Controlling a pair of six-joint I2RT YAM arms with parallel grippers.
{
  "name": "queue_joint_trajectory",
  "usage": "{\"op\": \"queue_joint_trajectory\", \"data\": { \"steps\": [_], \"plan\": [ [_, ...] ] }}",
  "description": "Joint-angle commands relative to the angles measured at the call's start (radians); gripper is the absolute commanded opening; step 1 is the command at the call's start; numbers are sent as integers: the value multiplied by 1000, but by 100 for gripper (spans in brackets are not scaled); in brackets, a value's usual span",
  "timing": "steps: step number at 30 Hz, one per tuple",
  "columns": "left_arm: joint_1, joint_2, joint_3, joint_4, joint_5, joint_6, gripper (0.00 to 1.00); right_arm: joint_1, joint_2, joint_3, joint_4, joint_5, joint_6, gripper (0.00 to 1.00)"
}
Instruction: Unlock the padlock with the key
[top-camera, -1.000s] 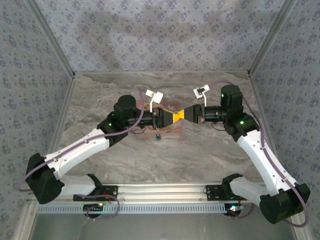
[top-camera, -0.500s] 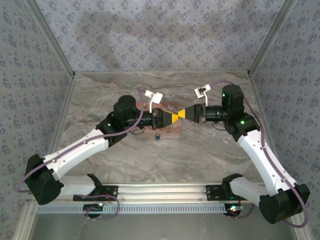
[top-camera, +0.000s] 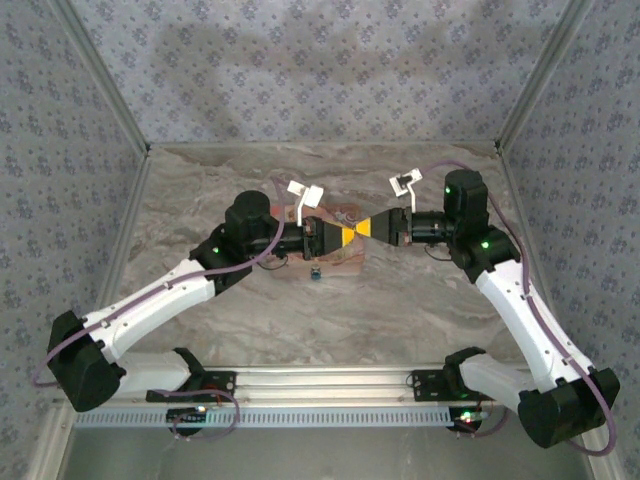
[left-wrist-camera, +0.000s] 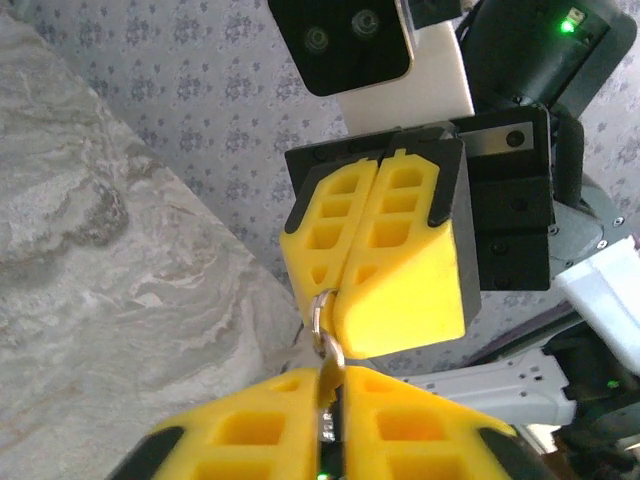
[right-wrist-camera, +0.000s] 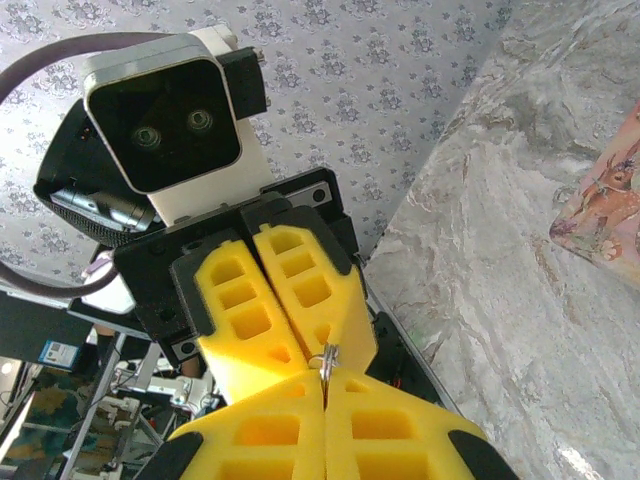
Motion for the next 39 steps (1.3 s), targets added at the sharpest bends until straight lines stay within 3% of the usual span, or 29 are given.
{"op": "queue_joint_trajectory", "data": {
  "steps": [1,10,13,21,30,39],
  "plan": [
    [-7,-18,13,22,-3,5,19,0,-18,4,5,-31,7,8],
    [-8,9,17,51,5,-8,27,6,-17,10,16,-33,18,8],
    [-7,20,21,58,5,-14,39,7,-15,11,16,-34,18,8],
    [-8,26,25,75,15,-22,40,8,-9,8,24,-32,21,8],
    [-9,26,19,81,19,-25,18,7,-9,4,26,-30,21,8],
    [-9,11,8,56,6,-16,9,-5,-12,3,20,-30,18,8]
  ]
}}
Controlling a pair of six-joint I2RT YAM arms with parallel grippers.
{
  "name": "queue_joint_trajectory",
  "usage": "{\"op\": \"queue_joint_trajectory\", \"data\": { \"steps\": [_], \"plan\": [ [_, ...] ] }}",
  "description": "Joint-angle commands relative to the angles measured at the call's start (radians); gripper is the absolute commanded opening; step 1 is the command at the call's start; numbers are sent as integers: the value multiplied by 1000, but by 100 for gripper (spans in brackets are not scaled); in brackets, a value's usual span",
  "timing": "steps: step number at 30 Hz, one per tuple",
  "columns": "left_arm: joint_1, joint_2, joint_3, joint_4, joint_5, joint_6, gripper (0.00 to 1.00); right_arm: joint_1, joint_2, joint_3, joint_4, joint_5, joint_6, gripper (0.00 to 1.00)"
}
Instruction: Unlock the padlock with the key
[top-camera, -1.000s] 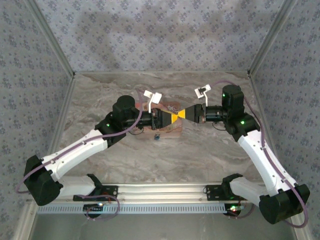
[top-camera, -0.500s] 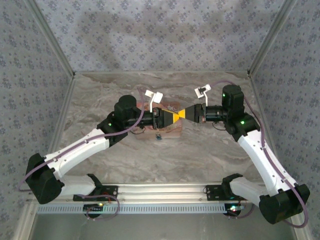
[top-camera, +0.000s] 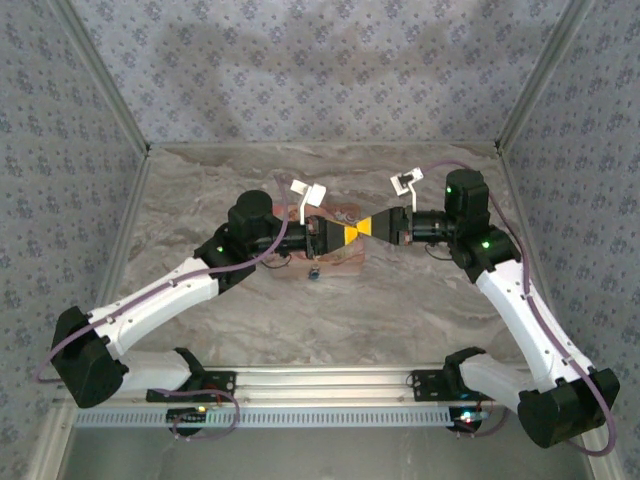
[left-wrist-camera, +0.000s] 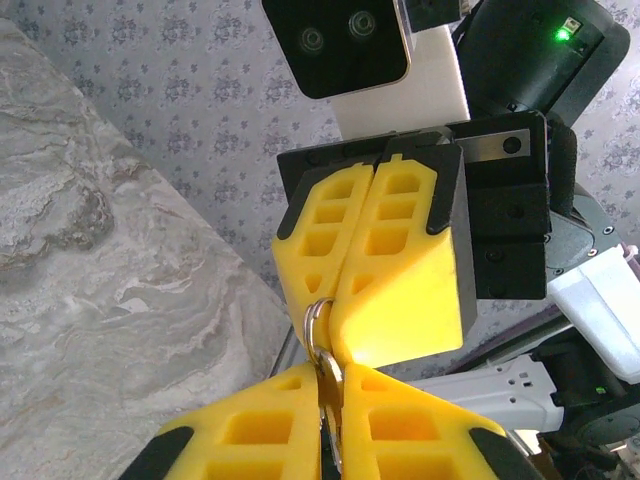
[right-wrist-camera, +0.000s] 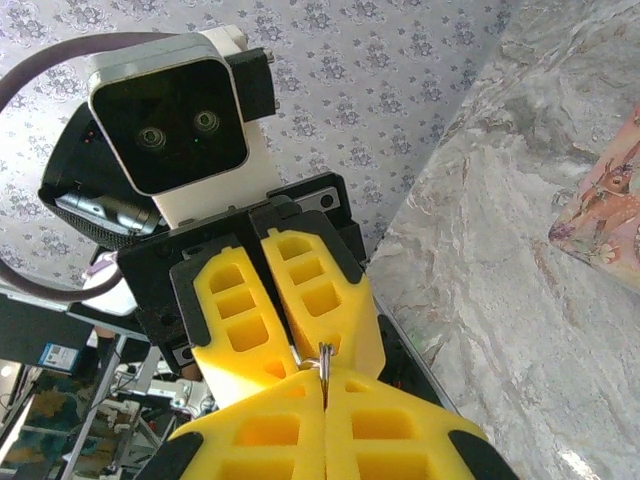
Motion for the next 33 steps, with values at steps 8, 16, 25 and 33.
{"op": "queue_joint_trajectory", "data": {
  "steps": [8,16,25,33],
  "plan": [
    [-4,-51,-11,-33,-32,36,6,-12,-20,-1,12,-39,10,8],
    [-4,-57,-12,-48,-35,41,0,-12,-21,-14,5,-43,-1,8],
    [-4,-57,9,-76,2,50,0,-27,-46,-28,15,-37,-8,43],
    [-7,-44,19,-31,64,32,0,7,-46,-36,55,-37,6,51]
  ]
}}
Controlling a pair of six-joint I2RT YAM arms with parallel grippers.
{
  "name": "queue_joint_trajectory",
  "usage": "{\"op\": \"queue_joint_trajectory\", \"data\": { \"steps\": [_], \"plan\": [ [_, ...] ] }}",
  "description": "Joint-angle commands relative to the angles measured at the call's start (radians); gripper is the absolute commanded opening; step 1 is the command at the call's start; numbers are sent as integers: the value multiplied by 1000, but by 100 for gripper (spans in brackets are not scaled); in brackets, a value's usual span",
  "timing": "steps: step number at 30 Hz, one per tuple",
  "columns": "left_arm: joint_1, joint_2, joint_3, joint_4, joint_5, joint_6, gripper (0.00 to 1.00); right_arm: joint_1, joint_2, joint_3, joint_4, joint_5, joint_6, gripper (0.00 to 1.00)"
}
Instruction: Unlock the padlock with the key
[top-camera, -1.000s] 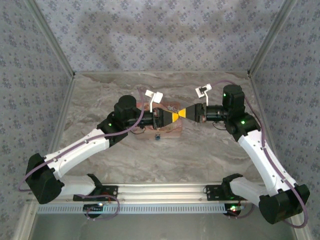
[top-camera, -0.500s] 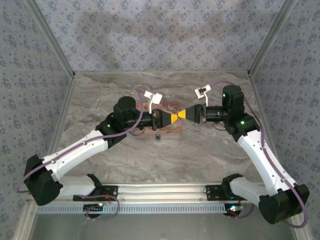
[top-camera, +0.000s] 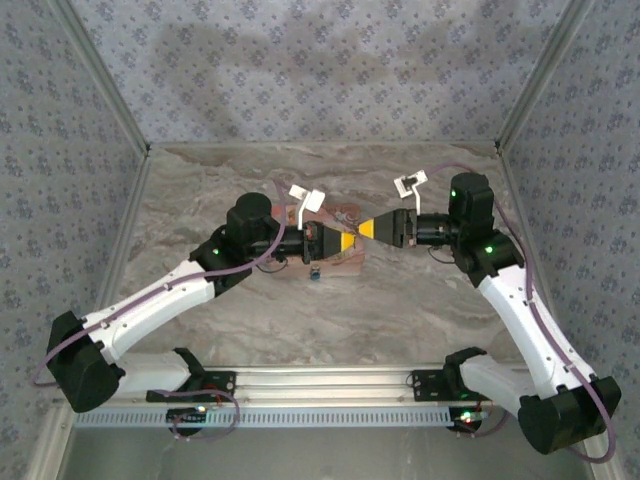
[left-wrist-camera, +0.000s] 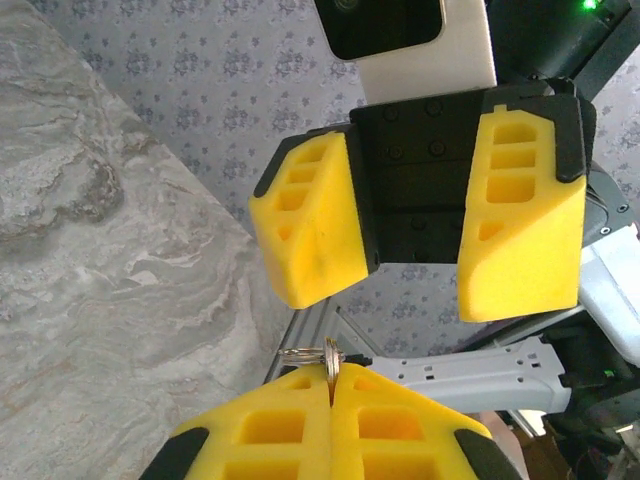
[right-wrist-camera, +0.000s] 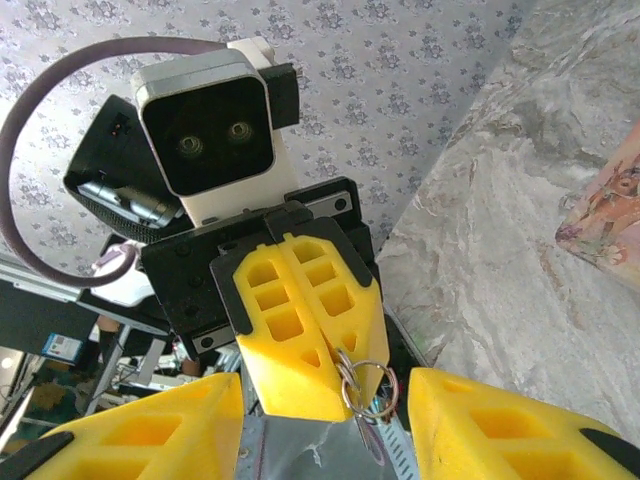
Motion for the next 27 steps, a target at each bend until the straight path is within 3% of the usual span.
{"op": "queue_joint_trajectory", "data": {
  "steps": [1,8,21,25,27],
  "plan": [
    [-6,-10,30,55,54,-2,0,21,-11,-10,34,-10,5,51],
    [-19,5,55,41,68,11,0,55,-8,-17,58,-22,7,43],
    [-18,-1,58,19,55,22,0,60,-20,-9,61,-54,-9,1],
    [-18,-9,65,-5,41,34,0,54,-27,-7,37,-26,-26,0],
    [-19,-18,63,-13,34,36,9,47,-28,-7,42,-20,-19,0]
  ]
}}
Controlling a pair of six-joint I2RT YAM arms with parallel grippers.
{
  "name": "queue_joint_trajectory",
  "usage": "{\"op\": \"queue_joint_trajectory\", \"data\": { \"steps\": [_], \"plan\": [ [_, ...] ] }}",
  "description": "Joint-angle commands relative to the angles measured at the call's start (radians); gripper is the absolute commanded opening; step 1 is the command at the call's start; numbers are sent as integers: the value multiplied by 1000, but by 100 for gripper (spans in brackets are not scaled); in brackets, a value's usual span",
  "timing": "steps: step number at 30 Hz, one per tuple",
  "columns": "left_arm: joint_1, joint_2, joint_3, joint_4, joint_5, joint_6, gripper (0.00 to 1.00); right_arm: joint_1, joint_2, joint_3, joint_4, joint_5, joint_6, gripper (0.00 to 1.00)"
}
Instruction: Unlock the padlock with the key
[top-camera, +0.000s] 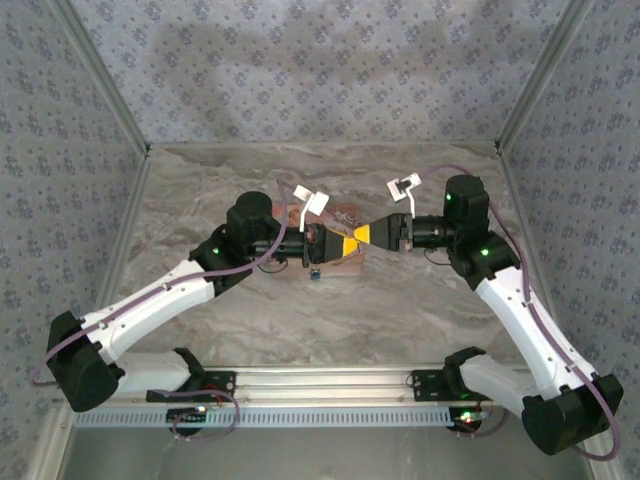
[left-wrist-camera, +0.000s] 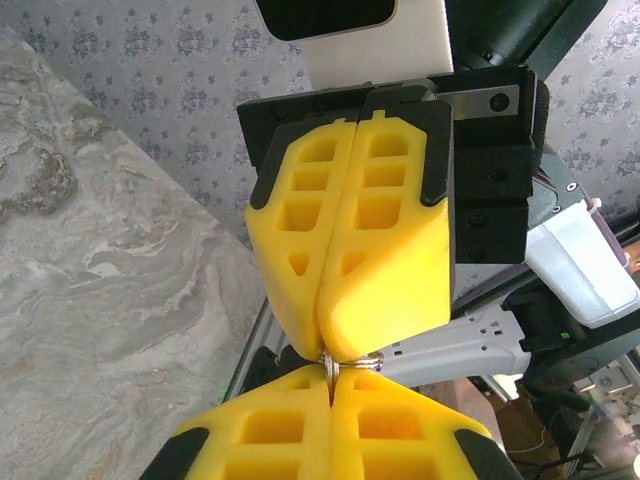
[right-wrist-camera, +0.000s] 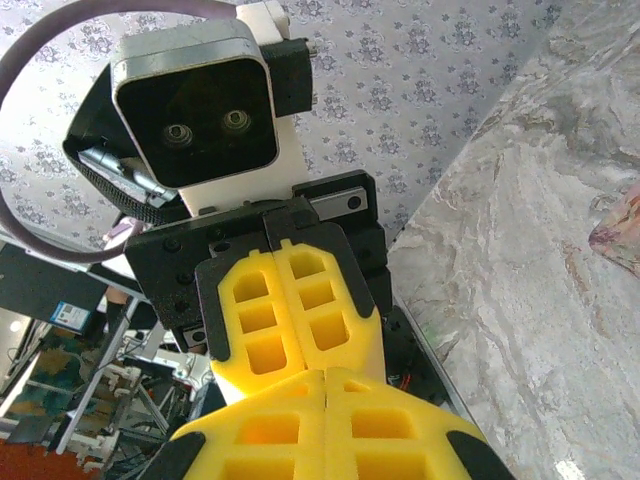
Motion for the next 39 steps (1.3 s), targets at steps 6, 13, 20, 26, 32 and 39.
{"op": "queue_joint_trajectory", "data": {
  "steps": [6,13,20,26,32,39],
  "plan": [
    [-4,-41,18,-6,-35,30,22,-28,-23,1,28,-2,28,0],
    [-3,-47,10,-8,-43,32,11,-34,-22,-4,45,-6,43,0],
    [3,-43,13,-11,-45,36,0,-37,-22,-8,46,-5,41,0],
    [16,-38,34,-79,-45,53,0,-61,-25,-5,-32,20,-20,44],
    [14,0,92,-145,25,70,0,-49,-26,-6,-32,20,-33,56],
    [13,27,140,-196,63,94,0,-7,-17,-3,-47,-4,-54,39]
  ]
}}
